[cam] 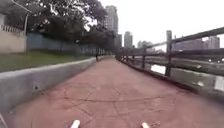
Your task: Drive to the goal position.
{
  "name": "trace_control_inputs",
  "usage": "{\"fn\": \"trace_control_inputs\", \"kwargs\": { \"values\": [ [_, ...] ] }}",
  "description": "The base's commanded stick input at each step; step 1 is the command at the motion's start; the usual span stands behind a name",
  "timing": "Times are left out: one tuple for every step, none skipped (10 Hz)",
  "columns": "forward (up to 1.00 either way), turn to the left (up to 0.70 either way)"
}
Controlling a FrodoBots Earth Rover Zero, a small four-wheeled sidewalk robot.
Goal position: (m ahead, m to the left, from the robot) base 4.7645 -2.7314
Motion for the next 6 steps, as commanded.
{"fn": "trace_control_inputs", "kwargs": {
  "values": [
    [0.70,0.00],
    [0.70,0.00],
    [0.70,0.00],
    [0.70,0.00],
    [0.70,0.00],
    [0.70,0.00]
  ]
}}
